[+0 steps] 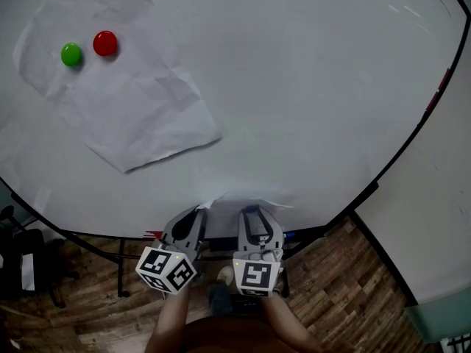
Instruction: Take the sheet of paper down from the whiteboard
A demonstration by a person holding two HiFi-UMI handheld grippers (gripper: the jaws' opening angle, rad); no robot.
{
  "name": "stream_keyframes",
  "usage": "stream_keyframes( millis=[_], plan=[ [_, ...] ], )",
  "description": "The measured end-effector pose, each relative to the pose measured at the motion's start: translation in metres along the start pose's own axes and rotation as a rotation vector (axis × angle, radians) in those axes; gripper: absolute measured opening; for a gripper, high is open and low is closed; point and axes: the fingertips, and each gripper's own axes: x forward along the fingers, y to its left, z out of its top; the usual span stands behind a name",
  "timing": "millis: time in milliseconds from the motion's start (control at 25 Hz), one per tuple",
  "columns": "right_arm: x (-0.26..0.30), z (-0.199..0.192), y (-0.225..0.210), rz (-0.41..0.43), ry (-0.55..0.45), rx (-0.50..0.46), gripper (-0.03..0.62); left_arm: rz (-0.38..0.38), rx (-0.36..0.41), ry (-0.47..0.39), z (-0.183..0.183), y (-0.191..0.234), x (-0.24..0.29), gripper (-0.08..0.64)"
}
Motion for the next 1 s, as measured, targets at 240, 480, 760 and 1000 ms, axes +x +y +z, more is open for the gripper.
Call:
stream_keyframes(
  millis=[240,480,760,1000],
  plan=[
    [-0.006,0.000,-0.002,-0.005,0.003,-0.002,0.135,0.025,-0.006,-0.025,0.008,0.006,-0.010,0.025],
    [-0.010,-0.002,-0.004,-0.009,0.009,0.000,0.135,0.062,0.001,-0.050,0.018,0.017,-0.022,0.025],
    [-0.010,0.001,0.000,-0.002,0.007,-0.002,0.135,0.095,-0.001,-0.070,0.026,0.027,-0.035,0.025],
    [-0.010,0.003,0.004,0.004,0.008,-0.006,0.135,0.123,-0.009,-0.088,0.031,0.036,-0.045,0.025]
  ],
)
